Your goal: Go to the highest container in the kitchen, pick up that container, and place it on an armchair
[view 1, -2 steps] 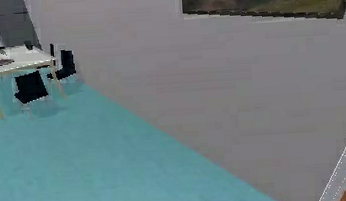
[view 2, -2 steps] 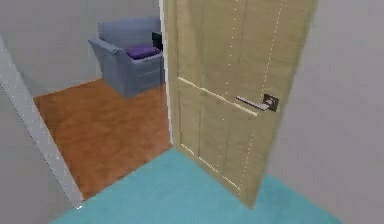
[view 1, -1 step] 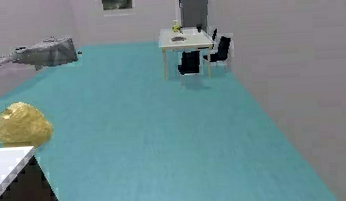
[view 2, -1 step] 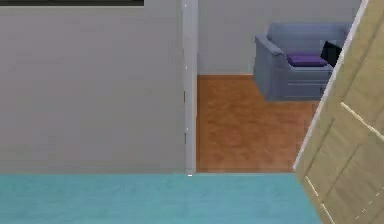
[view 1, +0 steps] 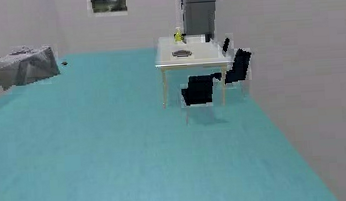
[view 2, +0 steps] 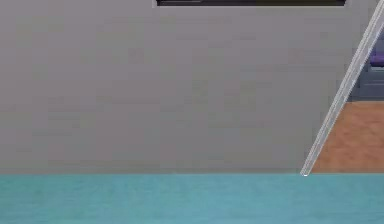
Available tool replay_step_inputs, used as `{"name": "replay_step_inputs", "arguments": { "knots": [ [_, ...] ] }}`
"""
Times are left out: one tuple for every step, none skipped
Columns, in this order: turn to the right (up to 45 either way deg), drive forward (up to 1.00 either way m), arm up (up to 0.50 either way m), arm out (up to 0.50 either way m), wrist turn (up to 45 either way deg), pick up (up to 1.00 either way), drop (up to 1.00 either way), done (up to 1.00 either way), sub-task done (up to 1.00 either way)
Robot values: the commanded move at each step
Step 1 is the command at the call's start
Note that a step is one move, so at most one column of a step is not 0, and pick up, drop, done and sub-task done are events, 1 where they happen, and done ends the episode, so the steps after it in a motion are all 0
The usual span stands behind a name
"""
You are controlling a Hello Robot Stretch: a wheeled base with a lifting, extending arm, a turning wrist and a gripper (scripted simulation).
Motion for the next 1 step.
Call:
{"name": "replay_step_inputs", "arguments": {
  "knots": [
    [-45.0, 0.0, 0.0, 0.0, 0.0, 0.0, 0.0, 0.0, 0.0]
  ]
}}
